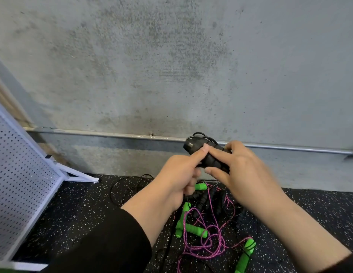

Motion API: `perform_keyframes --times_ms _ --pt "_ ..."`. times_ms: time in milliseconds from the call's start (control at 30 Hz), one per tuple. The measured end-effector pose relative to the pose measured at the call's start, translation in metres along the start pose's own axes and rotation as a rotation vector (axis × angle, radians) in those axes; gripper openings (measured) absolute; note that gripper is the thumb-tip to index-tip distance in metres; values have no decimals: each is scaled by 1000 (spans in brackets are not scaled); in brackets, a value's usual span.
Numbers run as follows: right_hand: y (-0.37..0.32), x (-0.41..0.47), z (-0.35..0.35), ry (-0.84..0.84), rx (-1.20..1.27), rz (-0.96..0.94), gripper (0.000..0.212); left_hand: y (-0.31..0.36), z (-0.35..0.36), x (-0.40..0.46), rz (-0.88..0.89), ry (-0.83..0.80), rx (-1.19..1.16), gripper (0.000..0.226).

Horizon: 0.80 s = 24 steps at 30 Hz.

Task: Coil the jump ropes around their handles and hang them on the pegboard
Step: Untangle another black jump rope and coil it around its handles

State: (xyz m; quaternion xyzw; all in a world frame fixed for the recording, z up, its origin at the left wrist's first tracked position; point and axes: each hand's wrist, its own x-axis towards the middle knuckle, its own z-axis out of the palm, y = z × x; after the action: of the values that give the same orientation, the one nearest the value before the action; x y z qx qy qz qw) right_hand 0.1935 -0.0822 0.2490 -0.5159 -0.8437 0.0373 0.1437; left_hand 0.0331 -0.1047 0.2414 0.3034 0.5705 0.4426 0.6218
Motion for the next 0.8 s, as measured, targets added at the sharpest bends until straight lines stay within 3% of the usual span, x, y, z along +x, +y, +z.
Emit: perform_keyframes --times_ms 100,167,233,300,400,533,633,800 --pt "-4 -1 1 -11 86 -14 53 2 -3 3 59 33 -7 32" --pt "-4 0 3 75 341 88 45 3 -6 4 81 33 2 31" --pt "1 5 -2 118 553 234 51 3 -7 5 69 17 1 30" --pt "6 8 -7 28 673 315 53 3 -6 5 54 -6 -22 31" --pt "3 6 -9 -153 958 360 23 3 -4 8 58 -27 -28 33" --pt "4 6 -5 -121 1095 437 37 0 -1 10 71 -42 -14 29" --pt "4 6 -6 -119 1189 487 30 1 -2 11 86 -56 -33 31" --pt "5 6 -6 -288 1614 624 42 0 -4 12 108 -92 4 24"
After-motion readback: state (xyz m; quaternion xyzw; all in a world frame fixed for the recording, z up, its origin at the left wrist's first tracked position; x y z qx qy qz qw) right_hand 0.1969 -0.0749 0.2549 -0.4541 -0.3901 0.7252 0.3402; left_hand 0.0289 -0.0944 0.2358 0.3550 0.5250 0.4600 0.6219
